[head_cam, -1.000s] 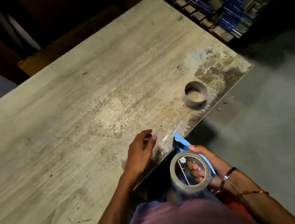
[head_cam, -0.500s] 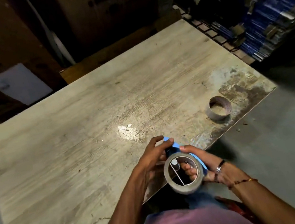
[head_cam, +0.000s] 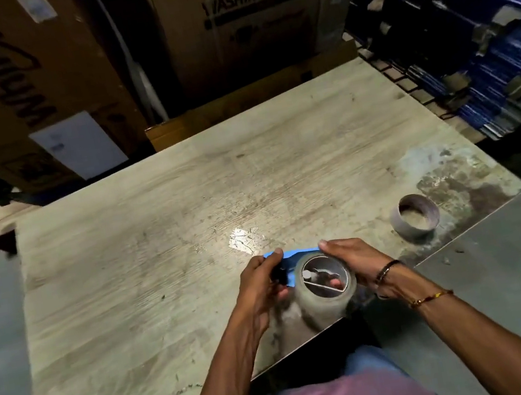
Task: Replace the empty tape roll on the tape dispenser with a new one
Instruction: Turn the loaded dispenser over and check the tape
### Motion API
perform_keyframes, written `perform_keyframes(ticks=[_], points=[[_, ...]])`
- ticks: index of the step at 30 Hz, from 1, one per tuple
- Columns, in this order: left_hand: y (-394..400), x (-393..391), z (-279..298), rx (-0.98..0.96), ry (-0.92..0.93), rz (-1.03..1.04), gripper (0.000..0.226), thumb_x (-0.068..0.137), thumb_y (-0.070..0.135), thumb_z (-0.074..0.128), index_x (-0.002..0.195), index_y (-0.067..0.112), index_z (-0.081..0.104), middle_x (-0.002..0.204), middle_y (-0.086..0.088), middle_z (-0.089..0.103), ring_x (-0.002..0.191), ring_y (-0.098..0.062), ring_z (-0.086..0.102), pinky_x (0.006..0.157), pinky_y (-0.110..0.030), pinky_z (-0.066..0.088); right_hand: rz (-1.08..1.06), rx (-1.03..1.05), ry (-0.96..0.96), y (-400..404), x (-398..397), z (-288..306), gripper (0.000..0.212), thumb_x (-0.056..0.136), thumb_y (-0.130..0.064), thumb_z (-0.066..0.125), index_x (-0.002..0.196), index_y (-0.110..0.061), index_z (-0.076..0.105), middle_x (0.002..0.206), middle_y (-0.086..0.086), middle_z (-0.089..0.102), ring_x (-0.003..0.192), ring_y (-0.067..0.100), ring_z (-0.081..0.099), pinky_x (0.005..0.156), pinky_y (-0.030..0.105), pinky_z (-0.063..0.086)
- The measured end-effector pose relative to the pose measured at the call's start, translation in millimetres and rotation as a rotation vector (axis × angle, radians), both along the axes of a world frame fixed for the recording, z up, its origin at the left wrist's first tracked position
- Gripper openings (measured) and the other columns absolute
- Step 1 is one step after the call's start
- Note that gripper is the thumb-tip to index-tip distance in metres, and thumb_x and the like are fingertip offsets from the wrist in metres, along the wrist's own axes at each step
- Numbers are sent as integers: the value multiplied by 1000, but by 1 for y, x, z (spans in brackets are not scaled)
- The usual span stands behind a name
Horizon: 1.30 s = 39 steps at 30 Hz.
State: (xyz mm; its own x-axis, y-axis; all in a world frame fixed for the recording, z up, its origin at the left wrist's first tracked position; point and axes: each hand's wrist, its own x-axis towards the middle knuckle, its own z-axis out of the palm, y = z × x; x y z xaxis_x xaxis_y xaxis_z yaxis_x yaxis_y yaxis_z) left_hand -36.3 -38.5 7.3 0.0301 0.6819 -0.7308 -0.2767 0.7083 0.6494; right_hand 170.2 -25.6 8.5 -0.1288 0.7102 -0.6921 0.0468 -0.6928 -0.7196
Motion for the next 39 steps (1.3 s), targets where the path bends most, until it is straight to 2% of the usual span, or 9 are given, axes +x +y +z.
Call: perform_keyframes(ticks=[2, 6, 9, 13, 16, 20, 30, 35, 39], points=[[3, 2, -1, 0, -8, 15, 21, 87, 31, 73, 95, 17, 59, 77, -5, 63, 50, -14, 56, 51, -23, 50, 38, 52, -37, 12, 1, 2, 28, 96, -35, 67, 88, -12, 80, 95, 11, 80, 82, 20, 74, 80, 42, 62], [16, 11, -3, 66, 49, 11, 17, 91, 30, 68, 85, 17, 60, 58, 7, 65, 47, -8, 58, 49, -19, 46, 214, 171, -171, 42, 10, 10, 30, 98, -33, 62, 82, -14, 79, 78, -8, 79, 70, 0, 71, 69, 17, 54], [29, 19, -6, 154, 169, -3, 17, 89, 36, 71, 81, 21, 69, 78, 2, 74, 71, -13, 67, 69, -27, 49, 285, 239, -194, 66, 21, 7, 32, 101, -28, 60, 82, -9, 77, 71, -10, 75, 61, -5, 65, 60, 10, 50], [48, 33, -12, 248, 371, -42, 20, 89, 39, 70, 84, 20, 74, 88, 2, 75, 84, -16, 67, 80, -32, 49, 399, 345, -244, 101, 34, 4, 36, 101, -24, 59, 87, 6, 72, 80, 0, 70, 72, 5, 60, 70, 22, 48], [61, 44, -16, 279, 544, -62, 22, 91, 38, 67, 91, 18, 75, 96, -1, 75, 92, -18, 68, 81, -31, 49, 533, 419, -360, 127, 41, 0, 32, 101, -29, 59, 81, -8, 73, 88, 9, 67, 80, 16, 58, 79, 33, 45], [73, 56, -16, 329, 694, -36, 24, 95, 35, 63, 95, 14, 74, 97, -4, 75, 94, -22, 68, 89, -41, 53, 610, 487, -399, 153, 42, -6, 39, 101, -28, 59, 62, -26, 55, 75, -2, 54, 70, 9, 51, 61, 11, 39], [93, 49, -11, 290, 811, -1, 25, 96, 35, 61, 97, 13, 73, 102, -8, 75, 104, -30, 65, 94, -49, 50, 712, 514, -314, 196, 25, -19, 34, 100, -27, 60, 84, 2, 67, 87, 11, 58, 83, 20, 54, 77, 33, 39], [103, 47, -13, 278, 825, -2, 27, 98, 33, 59, 101, 10, 71, 105, -12, 74, 104, -32, 67, 94, -50, 50, 750, 537, -334, 208, 18, -22, 24, 100, -28, 60, 80, -18, 65, 88, 4, 61, 88, 20, 56, 78, 31, 38], [109, 46, -16, 275, 839, 0, 25, 97, 33, 60, 102, 11, 72, 104, -10, 73, 103, -31, 66, 95, -50, 49, 727, 528, -337, 210, 16, -25, 25, 100, -28, 60, 77, -20, 63, 87, 5, 60, 88, 21, 56, 82, 35, 41]])
